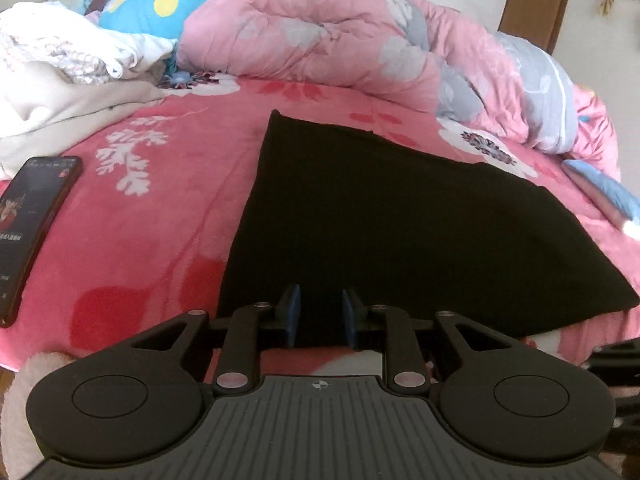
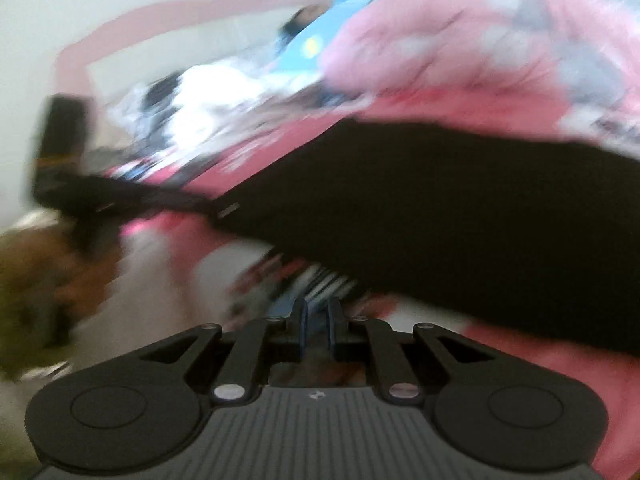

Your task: Fold clothes

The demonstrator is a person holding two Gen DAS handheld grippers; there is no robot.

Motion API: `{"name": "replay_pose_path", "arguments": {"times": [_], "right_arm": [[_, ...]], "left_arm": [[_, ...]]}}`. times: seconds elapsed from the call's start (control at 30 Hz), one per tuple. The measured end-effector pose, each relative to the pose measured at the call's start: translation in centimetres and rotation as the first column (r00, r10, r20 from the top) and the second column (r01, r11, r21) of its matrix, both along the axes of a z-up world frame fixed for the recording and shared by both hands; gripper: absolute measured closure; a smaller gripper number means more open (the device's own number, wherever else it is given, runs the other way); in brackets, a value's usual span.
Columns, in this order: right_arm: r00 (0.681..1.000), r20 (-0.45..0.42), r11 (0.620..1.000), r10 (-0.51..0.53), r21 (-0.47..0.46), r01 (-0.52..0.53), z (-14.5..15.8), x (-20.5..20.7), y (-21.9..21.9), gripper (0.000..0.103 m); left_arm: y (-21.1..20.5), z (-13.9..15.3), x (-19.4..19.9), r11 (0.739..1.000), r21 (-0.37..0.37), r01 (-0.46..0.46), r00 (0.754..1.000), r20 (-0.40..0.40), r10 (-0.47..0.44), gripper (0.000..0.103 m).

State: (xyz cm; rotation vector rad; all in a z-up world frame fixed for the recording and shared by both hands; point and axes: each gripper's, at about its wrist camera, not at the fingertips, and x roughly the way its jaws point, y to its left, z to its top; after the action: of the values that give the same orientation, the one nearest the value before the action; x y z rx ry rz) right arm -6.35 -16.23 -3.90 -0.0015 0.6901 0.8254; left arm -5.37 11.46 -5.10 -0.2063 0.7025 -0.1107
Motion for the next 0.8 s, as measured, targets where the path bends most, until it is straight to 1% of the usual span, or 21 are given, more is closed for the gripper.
{"name": "replay_pose_path", "arguments": {"times": [0.07, 0.13, 0.2, 0.27, 0.33, 0.4, 0.43, 0.53, 0.67, 0.7, 0.77, 0.8], "right_arm": [[1.000, 0.026, 1.000, -0.004, 0.013, 0.003, 0.7, -0.3, -0.1, 0.092], [0.995, 0.082, 0.998, -0.054, 0.048, 0.050, 1.3, 1.0, 0.1, 0.094], [0.988, 0.117, 0.994, -0.101, 0.063, 0.094, 1.5, 2.5, 0.7, 0.094], [0.990, 0.095, 0.994, -0.102, 0.051, 0.097, 0.8, 3.6, 1.7, 0.095], [0.998, 0.016, 0.998, -0.063, 0.018, 0.062, -1.1, 3.7, 2.7, 0.095], [1.000, -0.010, 0.999, 0.004, 0.031, -0.004, -1.6, 2.0, 3.1, 0.095], [0.999, -0.038, 0.999, 0.036, 0.031, -0.035, -1.7, 1.0, 3.3, 0.096], [0.999, 0.007, 0.999, 0.051, 0.001, -0.051, -0.4, 0.2, 3.7, 0.096], [0.997, 0.071, 0.998, -0.023, 0.057, 0.019, 1.2, 2.5, 3.8, 0.096], [0.997, 0.073, 0.998, -0.035, 0.059, 0.030, 1.1, 3.2, 3.9, 0.096], [1.000, 0.013, 0.999, -0.025, 0.035, 0.025, -0.3, 4.1, 4.5, 0.096], [1.000, 0.000, 1.000, -0.010, 0.029, 0.010, -1.1, 3.4, 4.6, 0.096]], "left_arm": [[0.2, 0.0, -0.2, 1.000, -0.004, -0.007, 1.000, -0.001, 0.007, 0.081], [0.4, 0.0, -0.2, 1.000, -0.010, -0.014, 1.000, -0.004, 0.014, 0.080], [0.6, 0.0, -0.4, 1.000, -0.016, -0.023, 1.000, -0.005, 0.023, 0.080], [0.8, 0.0, -0.5, 0.999, -0.023, -0.028, 1.000, -0.004, 0.028, 0.080], [1.1, -0.1, -0.6, 0.999, -0.031, -0.031, 1.000, -0.002, 0.031, 0.080], [1.4, -0.1, -0.7, 0.999, -0.041, -0.032, 1.000, 0.000, 0.032, 0.080], [1.5, -0.1, -0.8, 0.999, -0.046, -0.030, 1.000, 0.001, 0.030, 0.081], [1.8, -0.1, -0.8, 0.998, -0.051, -0.028, 1.000, 0.005, 0.028, 0.080], [2.2, -0.1, -1.0, 0.998, -0.060, -0.036, 0.999, 0.010, 0.036, 0.080], [2.3, -0.1, -1.0, 0.997, -0.062, -0.039, 0.999, 0.011, 0.040, 0.080], [2.5, -0.1, -1.1, 0.997, -0.068, -0.045, 0.999, 0.012, 0.046, 0.080], [2.6, -0.2, -1.2, 0.996, -0.071, -0.045, 0.999, 0.013, 0.046, 0.080]]}}
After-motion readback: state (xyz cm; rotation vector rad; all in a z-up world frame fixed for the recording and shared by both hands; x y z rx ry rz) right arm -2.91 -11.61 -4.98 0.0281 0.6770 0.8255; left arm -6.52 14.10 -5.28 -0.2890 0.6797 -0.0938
